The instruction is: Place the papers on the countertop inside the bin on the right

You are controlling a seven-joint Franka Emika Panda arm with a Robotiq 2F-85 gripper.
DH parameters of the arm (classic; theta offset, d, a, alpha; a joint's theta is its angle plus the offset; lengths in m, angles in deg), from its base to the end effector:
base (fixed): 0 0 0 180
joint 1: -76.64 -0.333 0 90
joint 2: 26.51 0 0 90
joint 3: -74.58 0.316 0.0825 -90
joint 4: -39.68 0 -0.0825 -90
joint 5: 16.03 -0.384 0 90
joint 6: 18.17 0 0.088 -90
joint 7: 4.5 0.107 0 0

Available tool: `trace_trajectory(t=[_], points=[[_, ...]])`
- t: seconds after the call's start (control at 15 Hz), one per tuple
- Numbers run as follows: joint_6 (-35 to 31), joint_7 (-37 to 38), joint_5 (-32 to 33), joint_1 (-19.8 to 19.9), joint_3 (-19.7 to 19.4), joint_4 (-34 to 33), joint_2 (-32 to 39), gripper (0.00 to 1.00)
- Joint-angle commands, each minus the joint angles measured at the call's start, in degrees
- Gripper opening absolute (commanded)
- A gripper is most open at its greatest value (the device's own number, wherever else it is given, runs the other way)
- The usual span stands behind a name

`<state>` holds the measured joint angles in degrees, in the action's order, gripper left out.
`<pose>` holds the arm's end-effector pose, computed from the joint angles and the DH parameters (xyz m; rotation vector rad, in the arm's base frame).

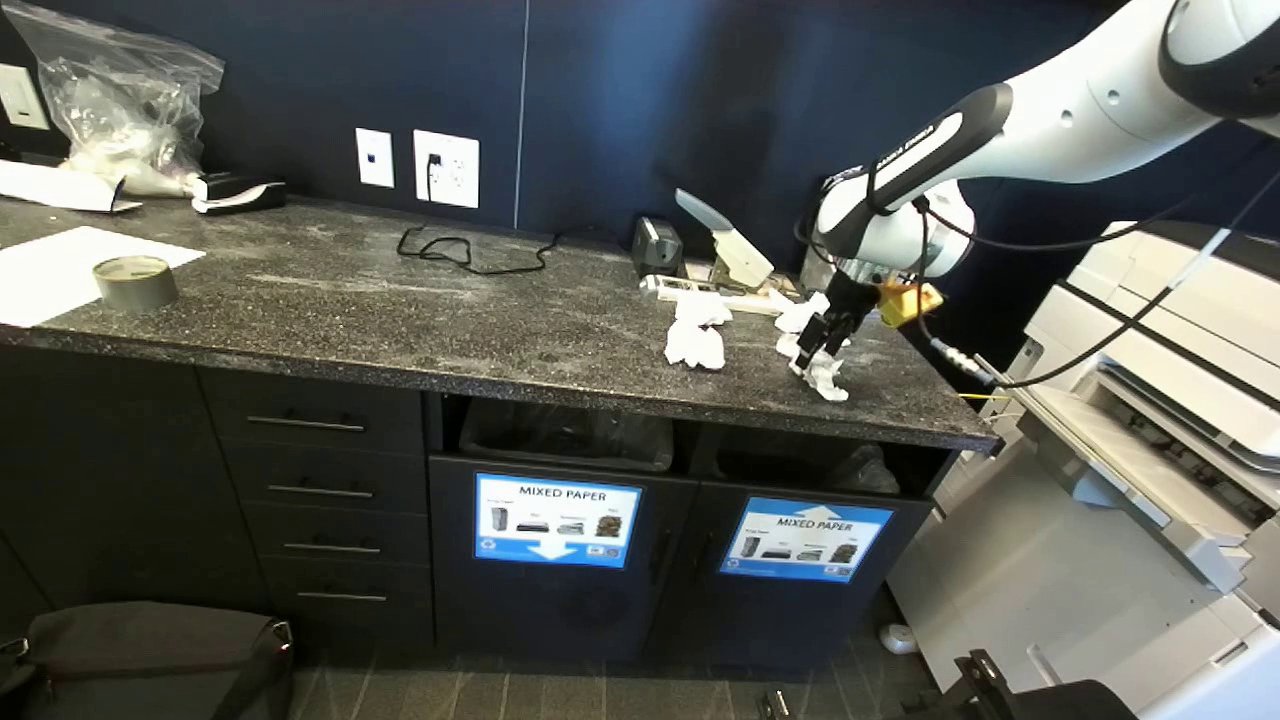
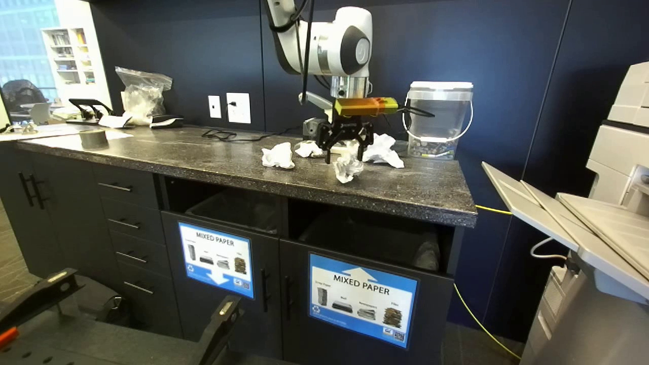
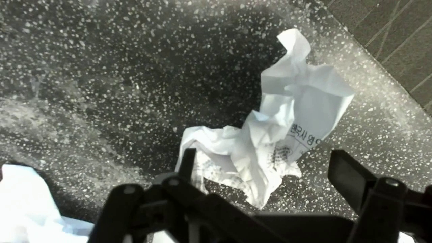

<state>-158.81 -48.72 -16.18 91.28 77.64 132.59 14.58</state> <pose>0.6879 -0.1461 0.2140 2.9951 0.8492 0.1872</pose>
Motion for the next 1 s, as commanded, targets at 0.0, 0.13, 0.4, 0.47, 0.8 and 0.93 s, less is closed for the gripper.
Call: trace_trajectory(t=[0.0, 0.13, 0.4, 0.47, 0.8, 0.93], points=[[3.2, -1.1, 0.5, 0.2, 0.4, -2.9, 1.4, 1.0], [4.5, -1.7, -0.1, 0.5, 0.8, -3.5, 1.9, 1.0], [5.3, -1.1, 0.3, 0.1, 0.3, -4.4, 2.8, 1.0], [5.5, -0.9, 0.4, 0.0, 0.2, -4.6, 2.9, 1.0], [5.3, -0.2, 0.8, -0.2, -0.4, -5.5, 4.5, 1.0], [5.3, -0.1, 0.8, -0.2, -0.5, -5.8, 5.1, 1.0]])
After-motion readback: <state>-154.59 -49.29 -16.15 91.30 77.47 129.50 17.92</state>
